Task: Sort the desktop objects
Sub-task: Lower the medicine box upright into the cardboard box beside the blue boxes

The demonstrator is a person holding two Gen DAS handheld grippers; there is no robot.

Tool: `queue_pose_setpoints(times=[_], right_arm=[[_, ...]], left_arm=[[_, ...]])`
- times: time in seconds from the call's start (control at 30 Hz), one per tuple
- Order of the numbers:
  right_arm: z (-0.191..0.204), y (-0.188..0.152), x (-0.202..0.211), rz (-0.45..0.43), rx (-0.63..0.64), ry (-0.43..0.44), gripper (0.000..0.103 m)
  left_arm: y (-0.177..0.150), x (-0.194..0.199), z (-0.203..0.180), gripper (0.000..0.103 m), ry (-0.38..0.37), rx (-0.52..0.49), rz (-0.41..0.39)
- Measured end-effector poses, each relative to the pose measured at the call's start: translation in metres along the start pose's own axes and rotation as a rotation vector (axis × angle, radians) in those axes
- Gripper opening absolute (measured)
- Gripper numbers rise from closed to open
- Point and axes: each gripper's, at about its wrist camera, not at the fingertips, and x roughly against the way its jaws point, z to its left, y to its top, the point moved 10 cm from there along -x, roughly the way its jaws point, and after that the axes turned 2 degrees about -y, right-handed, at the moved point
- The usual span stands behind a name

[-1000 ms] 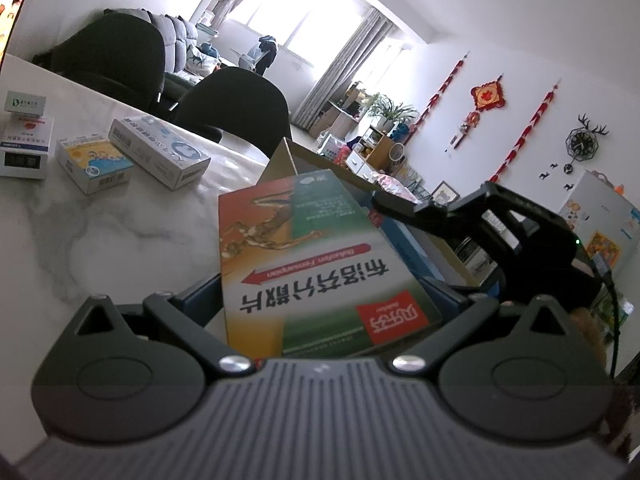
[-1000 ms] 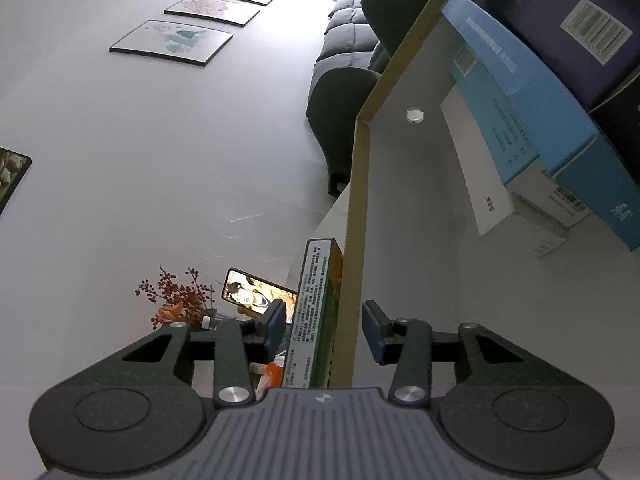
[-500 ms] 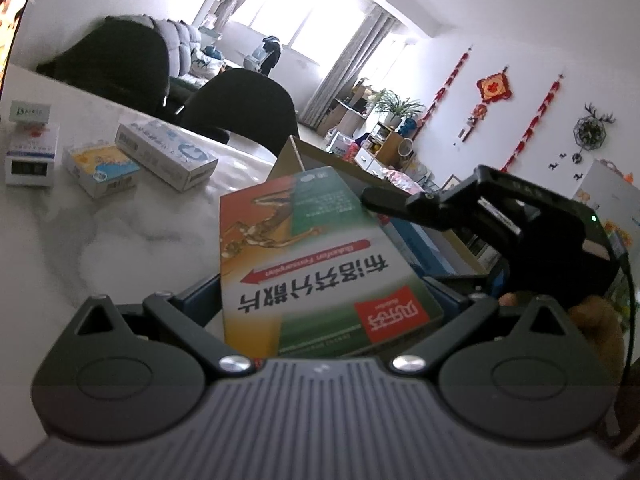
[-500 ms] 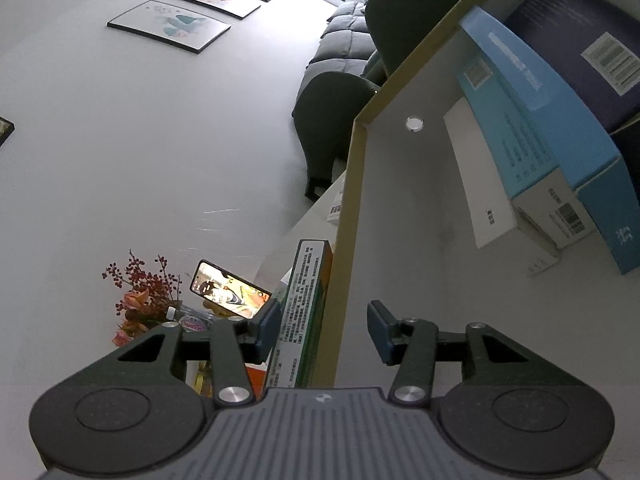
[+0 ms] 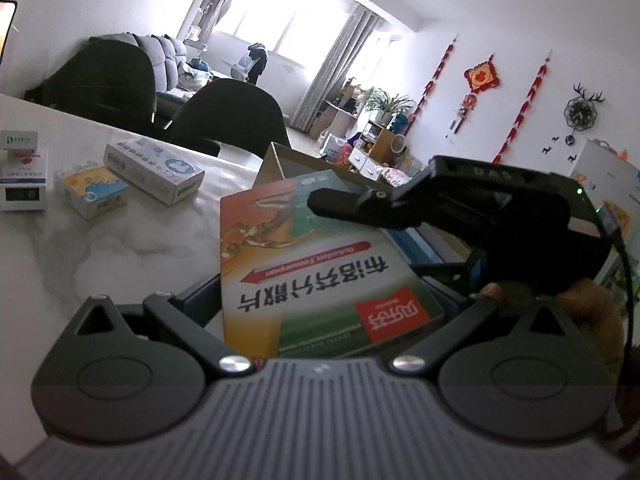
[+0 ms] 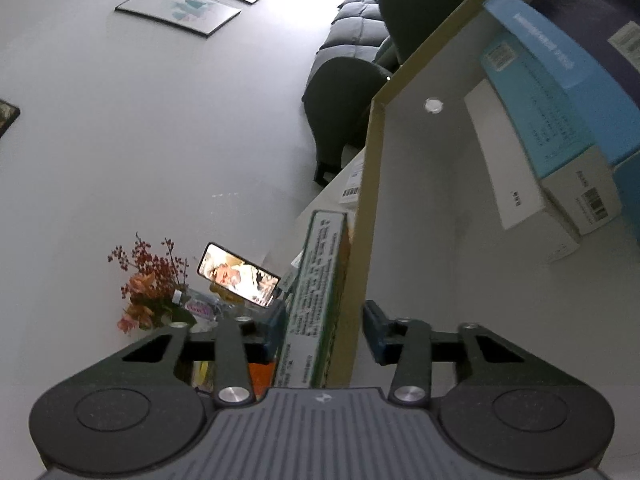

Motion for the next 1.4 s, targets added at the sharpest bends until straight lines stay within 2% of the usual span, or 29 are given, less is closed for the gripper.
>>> queue_pose_setpoints(times=[0.07,0.2,0.73,1.0,1.13,1.4], right_arm=[[0.003,0.000,0.002,-0.007,0.014,-0.003,0.031],[0.007,0.001,0.006,-0.034,0.027,-0.022,0.025],[0.027,0.019,0.030,-0.131,0.057,-0.065,0.022],[0.034,0.042,0.051,-0.206,0.067,-0.092,0.022],[0.032,0.054,0.057,-0.244,0.090,-0.137,0.022],[0.020,0.067,0.041,-0.293,0.215,-0.329,0.022]], left_arm=[[0.001,0.001,-0.001,0.101,-0.002,-0.003,-0.006],[0.005,0.004,-0.003,0.101,-0.014,-0.002,-0.023],[0.018,0.019,-0.012,0.102,-0.097,0.012,-0.086],[0.021,0.029,-0.009,0.102,-0.121,0.022,-0.111],[0.021,0.033,0.000,0.102,-0.111,0.043,-0.118],[0.021,0.038,0.013,0.102,-0.095,0.072,-0.124]])
